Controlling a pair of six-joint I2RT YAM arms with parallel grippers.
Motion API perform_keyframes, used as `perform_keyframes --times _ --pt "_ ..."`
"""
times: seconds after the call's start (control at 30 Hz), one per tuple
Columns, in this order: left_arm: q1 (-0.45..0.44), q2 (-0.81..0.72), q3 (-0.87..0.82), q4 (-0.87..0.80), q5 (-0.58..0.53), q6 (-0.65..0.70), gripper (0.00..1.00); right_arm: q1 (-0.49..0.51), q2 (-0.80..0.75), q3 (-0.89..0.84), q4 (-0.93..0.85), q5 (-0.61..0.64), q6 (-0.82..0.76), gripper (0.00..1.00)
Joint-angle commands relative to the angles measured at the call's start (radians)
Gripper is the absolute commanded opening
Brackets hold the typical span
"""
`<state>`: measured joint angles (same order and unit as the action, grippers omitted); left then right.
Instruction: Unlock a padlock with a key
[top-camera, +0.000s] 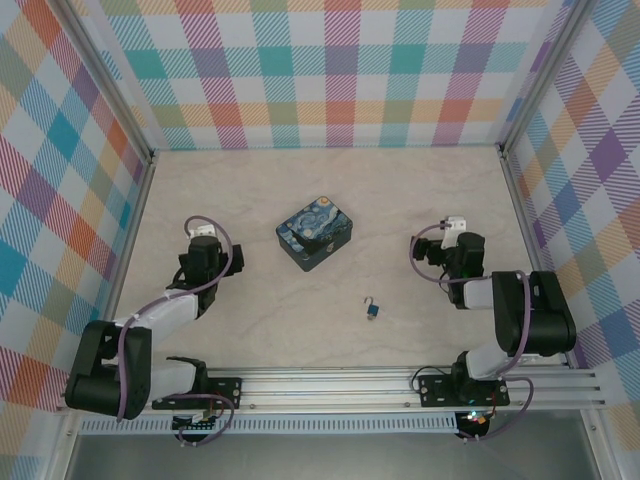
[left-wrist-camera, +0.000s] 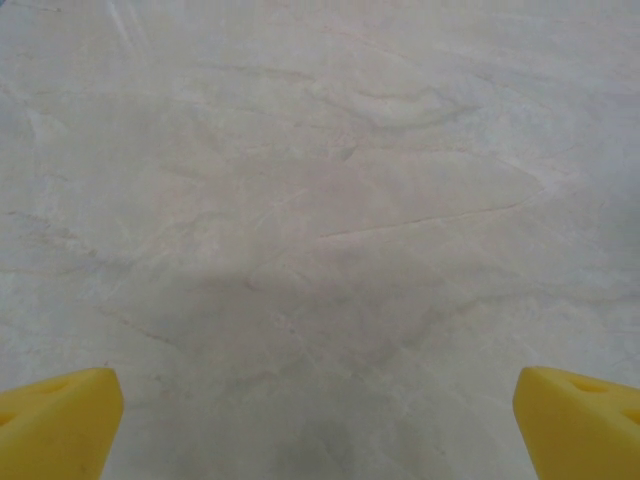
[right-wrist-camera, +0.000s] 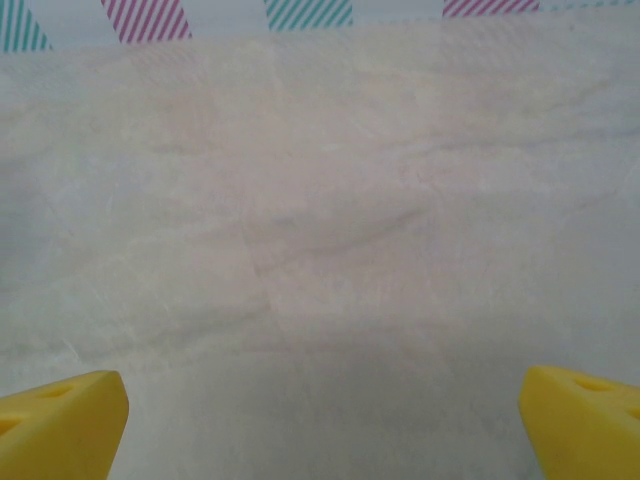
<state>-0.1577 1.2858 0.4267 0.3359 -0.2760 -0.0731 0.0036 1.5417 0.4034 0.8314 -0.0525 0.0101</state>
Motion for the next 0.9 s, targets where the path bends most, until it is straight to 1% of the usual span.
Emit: perform_keyframes --times 0.0,0.07,0.13,0.23,0.3,0.37,0.43,0.47,0.53,0.6,0.87 --pt "0.017 0.052 0.017 0.127 0.041 0.05 1.0 -0.008 -0.005 0.008 0.001 0.0 0.001 1.0" --pt "0.017 0.086 0.019 0.196 0.086 0.077 1.0 -0.008 -0.005 0.008 0.0 0.001 0.001 1.0" --pt "0.018 0.115 0.018 0.259 0.104 0.101 1.0 -0.008 -0.005 0.008 0.0 0.002 0.0 1.0" --pt "0.018 0.145 0.024 0.299 0.111 0.145 1.0 -0.008 -0.005 0.007 0.0 0.001 0.001 1.0" --pt "0.019 0.216 -0.047 0.505 0.128 0.167 1.0 -0.008 -0.005 0.008 0.0 0.002 -0.001 1.0" --pt "0.043 0.297 -0.104 0.698 0.118 0.137 1.0 -0.008 -0.005 0.008 0.0 0.001 0.0 1.0" --pt "0.054 0.262 -0.085 0.597 0.123 0.119 1.0 -0.008 -0.005 0.008 0.0 0.002 -0.001 1.0" --pt "0.054 0.281 -0.076 0.612 0.123 0.119 1.0 -0.008 -0.005 0.008 0.001 0.002 -0.001 1.0" --pt "0.057 0.281 -0.02 0.5 0.128 0.117 1.0 -0.007 -0.005 0.008 0.0 0.002 -0.001 1.0" --pt "0.088 0.281 -0.011 0.483 0.163 0.095 1.0 -0.007 -0.005 0.008 0.0 0.003 -0.001 1.0" --pt "0.089 0.281 -0.016 0.495 0.167 0.095 1.0 -0.008 -0.005 0.008 0.0 0.001 -0.001 1.0"
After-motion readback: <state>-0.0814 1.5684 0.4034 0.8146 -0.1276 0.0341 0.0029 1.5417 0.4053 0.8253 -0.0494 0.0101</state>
